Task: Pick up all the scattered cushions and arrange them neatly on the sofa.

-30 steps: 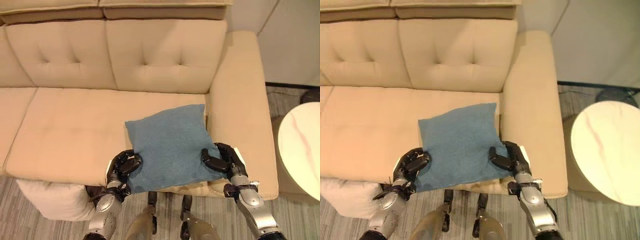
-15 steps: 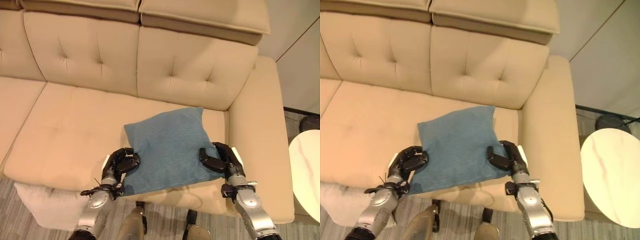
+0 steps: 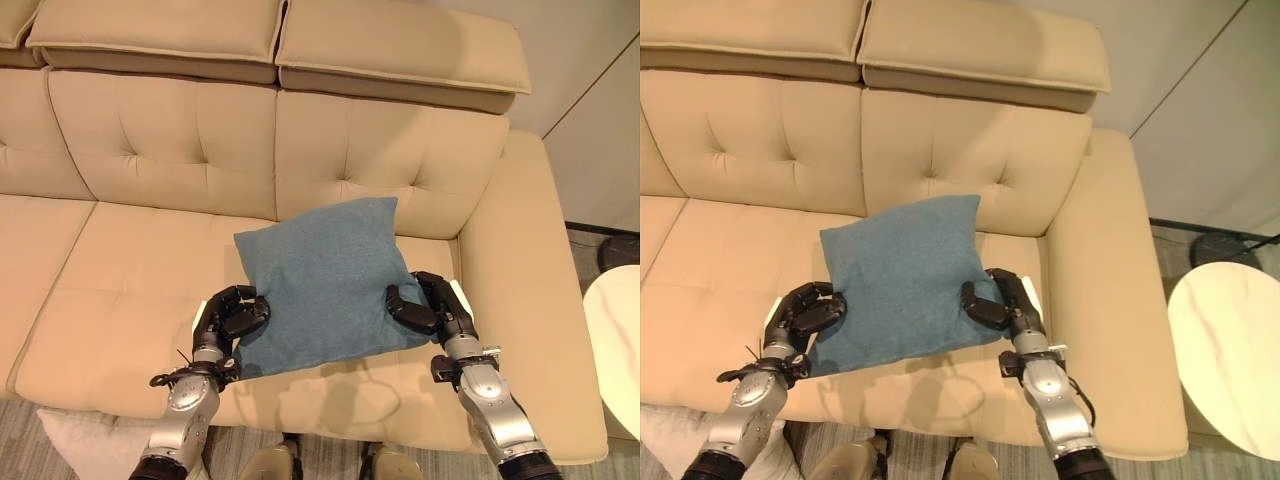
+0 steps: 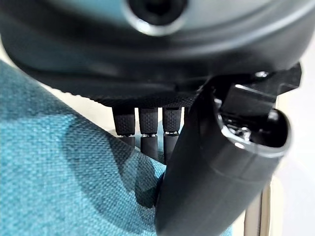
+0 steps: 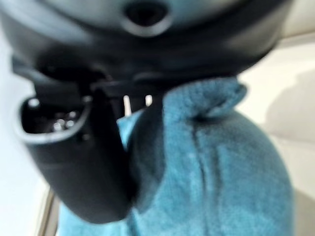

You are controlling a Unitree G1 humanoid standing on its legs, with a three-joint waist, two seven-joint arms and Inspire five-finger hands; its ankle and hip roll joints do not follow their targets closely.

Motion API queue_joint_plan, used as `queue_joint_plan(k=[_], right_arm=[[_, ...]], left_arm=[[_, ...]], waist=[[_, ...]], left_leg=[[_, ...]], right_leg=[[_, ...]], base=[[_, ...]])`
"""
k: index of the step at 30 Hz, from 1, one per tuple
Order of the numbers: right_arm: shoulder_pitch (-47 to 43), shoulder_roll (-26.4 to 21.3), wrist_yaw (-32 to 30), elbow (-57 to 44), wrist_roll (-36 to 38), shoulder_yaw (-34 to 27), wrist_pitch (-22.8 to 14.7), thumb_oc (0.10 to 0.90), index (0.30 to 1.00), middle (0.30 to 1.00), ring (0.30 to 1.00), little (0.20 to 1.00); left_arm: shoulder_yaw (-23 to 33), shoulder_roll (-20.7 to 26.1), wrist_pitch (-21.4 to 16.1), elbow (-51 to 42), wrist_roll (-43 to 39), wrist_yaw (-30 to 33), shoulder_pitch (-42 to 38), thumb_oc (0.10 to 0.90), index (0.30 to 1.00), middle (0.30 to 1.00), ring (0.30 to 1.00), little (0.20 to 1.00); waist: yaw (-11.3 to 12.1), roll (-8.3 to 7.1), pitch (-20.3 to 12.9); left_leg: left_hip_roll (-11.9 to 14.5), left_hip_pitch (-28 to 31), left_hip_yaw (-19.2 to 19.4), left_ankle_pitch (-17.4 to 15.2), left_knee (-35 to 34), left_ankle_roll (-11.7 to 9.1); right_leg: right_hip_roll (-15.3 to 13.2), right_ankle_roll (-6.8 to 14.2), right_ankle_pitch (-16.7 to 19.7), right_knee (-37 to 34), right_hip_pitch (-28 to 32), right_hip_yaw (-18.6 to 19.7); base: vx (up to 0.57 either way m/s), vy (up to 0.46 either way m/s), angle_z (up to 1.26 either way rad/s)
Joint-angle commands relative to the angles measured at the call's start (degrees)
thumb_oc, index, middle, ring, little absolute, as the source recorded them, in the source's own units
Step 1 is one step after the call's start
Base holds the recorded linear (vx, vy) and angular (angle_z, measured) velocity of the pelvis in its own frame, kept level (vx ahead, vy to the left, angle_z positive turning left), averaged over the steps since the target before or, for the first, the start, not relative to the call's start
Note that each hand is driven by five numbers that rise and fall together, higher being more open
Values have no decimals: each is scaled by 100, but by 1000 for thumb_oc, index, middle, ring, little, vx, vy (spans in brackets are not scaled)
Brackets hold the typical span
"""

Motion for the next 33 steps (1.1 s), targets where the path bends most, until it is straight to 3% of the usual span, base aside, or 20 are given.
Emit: queue_joint_plan(k=[1,5,10,12,15,19,26,28,33], right_arm=[[-320,138,31,-726,-52,214,-780,400,300,300,300,300],[-339,105,-85,-735,-171,274,-834,400,300,300,300,300],[-1002,184,-584,-685,-289,478,-1077,400,300,300,300,300],[-2256,164,-1251,-422,-581,769,-1259,400,300,300,300,300],[-3379,9,-1884,-195,-877,840,-1367,400,300,300,300,300],[-4199,-210,-2819,-285,-1800,816,-1514,400,300,300,300,300],[-4922,-626,-3892,-879,-3289,725,-1349,400,300,300,300,300],[-5242,-1009,-4275,-772,-3936,899,-1079,400,300,300,300,300],[-5877,-1438,-4602,230,-3986,1446,-697,400,300,300,300,300]], left_arm=[[-429,-256,-753,-1189,287,-348,-430,400,300,300,300,300],[-465,-245,-829,-1294,491,-179,-572,400,300,300,300,300],[-729,-293,-1095,-1369,804,290,-1413,400,300,300,300,300],[-1055,-298,-1441,-1140,1123,1016,-2817,400,300,300,300,300],[-1219,-184,-1706,-974,1505,1636,-4067,400,300,300,300,300],[-1239,-176,-1847,-1056,2381,2604,-4975,400,300,300,300,300],[-1198,-132,-1782,-1667,3848,3695,-5657,400,300,300,300,300],[-1245,-18,-1627,-1559,4382,4073,-5797,400,300,300,300,300],[-1745,47,-1489,-406,4113,4166,-6429,400,300,300,300,300]], waist=[[-36,66,-923],[-65,122,-821],[-150,225,-556],[-155,243,-501],[-188,279,-597],[-228,287,-708],[-236,228,-858],[-231,172,-886],[-264,103,-856]], left_leg=[[21,-68,-249,-736,228,-119],[40,-104,-277,-643,101,-152],[40,-771,-282,-426,13,-190],[53,-1495,-279,-183,6,-308],[31,-2045,-308,-43,6,-426],[-12,-2474,-319,61,6,-512],[1,-2894,-345,107,6,-582],[33,-3001,-348,76,6,-605],[65,-3226,-371,117,6,-613]], right_leg=[[272,91,-859,473,-80,61],[286,82,-806,334,-107,23],[301,105,-552,78,-707,101],[326,144,-367,30,-1386,207],[331,149,-250,30,-1957,254],[316,166,-172,30,-2418,292],[256,216,-95,30,-2859,287],[264,231,-116,30,-2977,281],[249,268,-62,30,-3188,270]], base=[[56,-27,-3],[-49,-18,-3],[-220,15,1],[-345,14,-3],[-122,18,-4],[-11,6,-1],[21,-6,2],[74,-38,4],[21,-43,9]])
